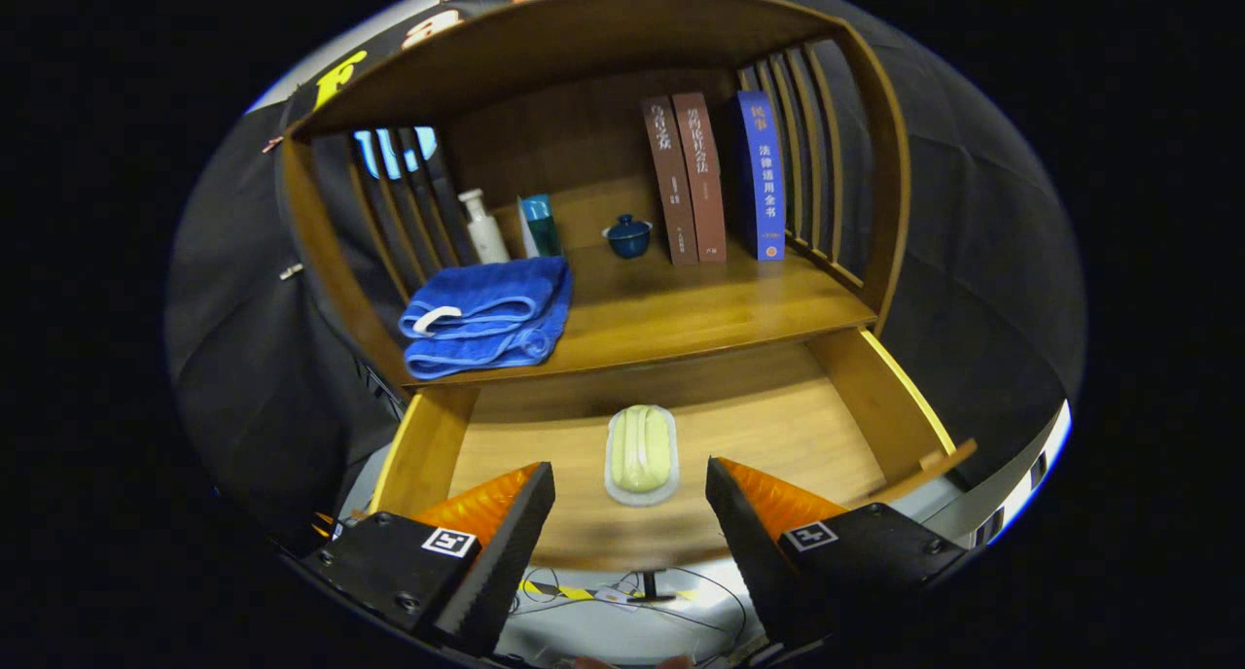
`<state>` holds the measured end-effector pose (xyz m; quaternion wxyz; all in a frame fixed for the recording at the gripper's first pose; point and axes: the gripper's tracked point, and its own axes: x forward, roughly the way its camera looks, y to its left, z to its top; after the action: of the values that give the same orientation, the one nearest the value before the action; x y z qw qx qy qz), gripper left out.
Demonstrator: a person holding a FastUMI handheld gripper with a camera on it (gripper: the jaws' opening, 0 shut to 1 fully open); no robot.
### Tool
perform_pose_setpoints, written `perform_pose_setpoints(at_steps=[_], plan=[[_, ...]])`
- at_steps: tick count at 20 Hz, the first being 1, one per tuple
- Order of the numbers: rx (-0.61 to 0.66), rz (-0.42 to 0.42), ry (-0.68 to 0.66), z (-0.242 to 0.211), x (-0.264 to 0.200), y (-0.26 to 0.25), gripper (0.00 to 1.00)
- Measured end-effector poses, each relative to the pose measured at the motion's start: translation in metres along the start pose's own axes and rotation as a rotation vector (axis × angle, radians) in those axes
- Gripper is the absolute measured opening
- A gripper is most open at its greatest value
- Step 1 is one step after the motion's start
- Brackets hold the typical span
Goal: Pull open the drawer, take out the items inside it, and place them on the countertop above the cabinet.
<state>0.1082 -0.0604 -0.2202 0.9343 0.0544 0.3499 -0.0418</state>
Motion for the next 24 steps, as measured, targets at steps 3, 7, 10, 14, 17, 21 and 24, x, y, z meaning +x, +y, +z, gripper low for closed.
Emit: perform_pose_setpoints(at_steps=[3,7,10,14,17,21,24], plan=[[-0.044,-0.018,0.096,-0.006,0.054,0.001,0.97],[-0.083,-0.051,0.248,-0.038,0.102,0.003,0.97],[-0.073,-0.065,0.299,-0.047,0.124,0.007,0.76],[-0.155,-0.102,0.318,-0.058,0.13,-0.002,0.24],[-0.14,-0.075,0.309,-0.065,0.136,-0.005,0.19],[-0.058,-0.076,0.313,-0.054,0.12,-0.015,0.11],[-0.012,-0.032,0.316,-0.049,0.092,-0.009,0.11]])
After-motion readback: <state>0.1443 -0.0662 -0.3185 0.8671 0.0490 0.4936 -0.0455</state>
